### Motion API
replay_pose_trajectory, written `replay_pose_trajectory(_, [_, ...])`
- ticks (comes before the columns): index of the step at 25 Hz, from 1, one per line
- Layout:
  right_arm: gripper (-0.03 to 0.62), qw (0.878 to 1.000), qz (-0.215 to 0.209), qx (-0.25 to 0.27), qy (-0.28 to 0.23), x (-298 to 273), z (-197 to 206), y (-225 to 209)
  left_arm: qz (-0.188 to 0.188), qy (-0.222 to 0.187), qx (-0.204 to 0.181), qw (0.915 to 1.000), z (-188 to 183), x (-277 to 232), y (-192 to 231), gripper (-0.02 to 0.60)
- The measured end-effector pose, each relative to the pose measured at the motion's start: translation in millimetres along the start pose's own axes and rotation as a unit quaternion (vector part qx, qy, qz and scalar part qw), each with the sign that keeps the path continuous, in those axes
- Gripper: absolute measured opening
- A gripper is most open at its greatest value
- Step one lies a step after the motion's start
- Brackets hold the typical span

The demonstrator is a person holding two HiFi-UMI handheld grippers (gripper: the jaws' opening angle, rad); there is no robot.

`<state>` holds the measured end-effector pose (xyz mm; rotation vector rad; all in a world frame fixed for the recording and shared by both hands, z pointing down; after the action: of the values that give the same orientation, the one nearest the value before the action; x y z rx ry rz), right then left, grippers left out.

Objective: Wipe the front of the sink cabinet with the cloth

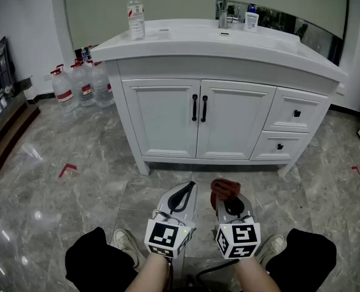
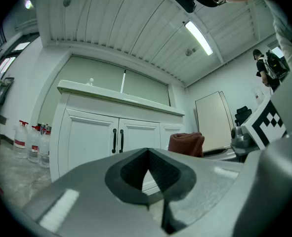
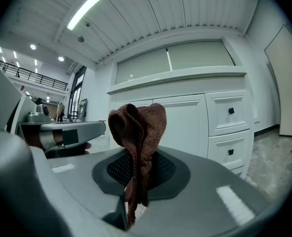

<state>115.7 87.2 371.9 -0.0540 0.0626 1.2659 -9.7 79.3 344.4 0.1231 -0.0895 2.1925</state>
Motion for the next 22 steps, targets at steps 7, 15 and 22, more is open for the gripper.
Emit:
replay_pose_trajectory(7, [0.080, 1.000, 0.001, 0.002, 0.003, -1, -1, -1, -0.003, 0.003, 0.002, 1.0000, 0, -2, 2, 0.000])
replay_pose_trajectory(15, [0.080, 1.000, 0.011, -0.028, -0.003, -3, -2, -5, -0.014, -0.009, 0.009, 0.9998, -7, -2, 8, 0.000])
replay_pose_trajectory(22, [0.080, 0.999, -0.002, -0.037, -0.002, -25, -1, 4, -0.043, -0.017, 0.010, 0.9989, -7, 2, 34, 0.000])
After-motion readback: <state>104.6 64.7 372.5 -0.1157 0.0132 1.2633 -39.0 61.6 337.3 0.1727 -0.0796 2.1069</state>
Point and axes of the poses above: the fingertips, and each gripper's own axes: x backward along the fingers, y to its left, z out of its underside, the point moved 5 cm from there along x, backward along the fingers, and after that the axes turned 1 degree about x, right-handed, at the moved point
